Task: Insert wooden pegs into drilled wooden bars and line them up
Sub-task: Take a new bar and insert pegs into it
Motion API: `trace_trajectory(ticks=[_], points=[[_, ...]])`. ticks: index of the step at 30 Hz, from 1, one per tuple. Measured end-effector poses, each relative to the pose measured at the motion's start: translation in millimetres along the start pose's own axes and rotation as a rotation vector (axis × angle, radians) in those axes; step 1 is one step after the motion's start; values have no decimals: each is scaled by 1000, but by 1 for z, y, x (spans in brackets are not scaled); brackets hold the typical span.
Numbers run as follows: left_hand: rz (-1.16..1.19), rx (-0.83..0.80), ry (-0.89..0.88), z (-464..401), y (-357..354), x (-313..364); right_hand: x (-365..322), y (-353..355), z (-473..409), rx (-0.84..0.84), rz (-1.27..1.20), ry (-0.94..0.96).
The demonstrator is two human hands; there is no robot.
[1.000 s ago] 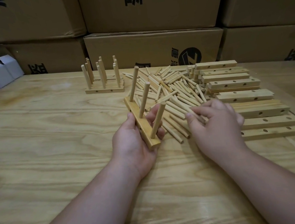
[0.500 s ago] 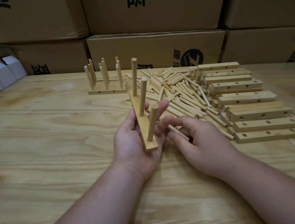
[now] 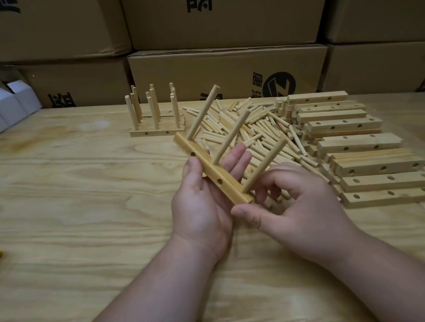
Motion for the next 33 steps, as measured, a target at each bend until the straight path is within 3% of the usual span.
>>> trace_trajectory(ticks=[7, 13, 20, 33], points=[[-49, 19, -68, 0, 3, 2, 7, 0, -1, -24, 37, -64], [-151, 16, -64, -1, 6, -1, 25, 2, 6, 18, -106, -303], [-263, 102, -60, -6, 15, -2, 47, 2, -26, -13, -82, -463], [-352, 234, -22, -8, 28, 3, 88, -123, -159, -352, 292, -287]])
Point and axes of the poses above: each hand's wrist, its own z-axis away from the middle knuckle, its own y-axis out of the back of the hand, x = y × z, the point moved 8 cm from there along -z, towards the middle knuckle, and after that the axes turned 2 degrees about y, right-handed, at the moved point
